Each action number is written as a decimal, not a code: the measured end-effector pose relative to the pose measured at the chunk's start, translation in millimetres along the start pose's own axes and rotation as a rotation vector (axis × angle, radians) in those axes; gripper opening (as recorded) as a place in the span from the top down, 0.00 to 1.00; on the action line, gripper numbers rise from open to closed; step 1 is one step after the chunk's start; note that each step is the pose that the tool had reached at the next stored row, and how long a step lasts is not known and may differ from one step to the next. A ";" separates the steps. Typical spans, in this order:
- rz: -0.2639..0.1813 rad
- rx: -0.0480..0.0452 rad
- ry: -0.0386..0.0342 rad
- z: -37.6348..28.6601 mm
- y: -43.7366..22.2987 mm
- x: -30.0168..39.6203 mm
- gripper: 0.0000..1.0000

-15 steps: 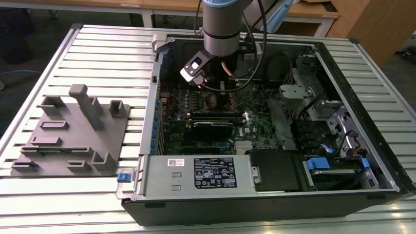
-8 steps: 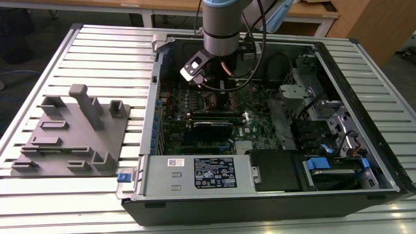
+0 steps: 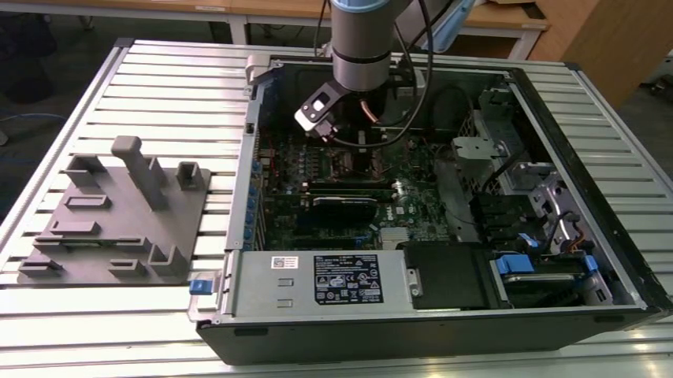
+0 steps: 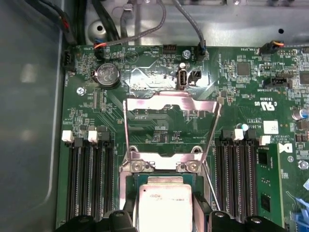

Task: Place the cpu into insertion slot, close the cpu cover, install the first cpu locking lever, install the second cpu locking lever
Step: 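Place the cpu into insertion slot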

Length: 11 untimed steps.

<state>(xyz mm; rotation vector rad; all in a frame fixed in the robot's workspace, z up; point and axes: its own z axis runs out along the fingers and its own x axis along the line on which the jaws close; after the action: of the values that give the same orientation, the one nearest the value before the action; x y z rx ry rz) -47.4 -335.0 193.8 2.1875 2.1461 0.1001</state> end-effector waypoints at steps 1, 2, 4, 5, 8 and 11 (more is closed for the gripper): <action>0.003 0.0000 -0.0003 0.0 -0.8 0.0 0.46; 0.004 0.0000 -0.0005 -0.1 -1.6 0.1 0.46; 0.004 0.0000 -0.0004 -0.1 -2.1 0.4 0.46; 0.004 -0.0001 -0.0003 -0.1 -2.0 0.5 0.46; -0.001 -0.0001 0.0002 0.2 -2.1 1.0 0.46; -0.013 -0.0001 0.0013 0.3 -2.2 1.1 0.46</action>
<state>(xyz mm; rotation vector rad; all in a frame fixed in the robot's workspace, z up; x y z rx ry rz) -49.4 -333.9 193.3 2.1736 2.1607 0.1009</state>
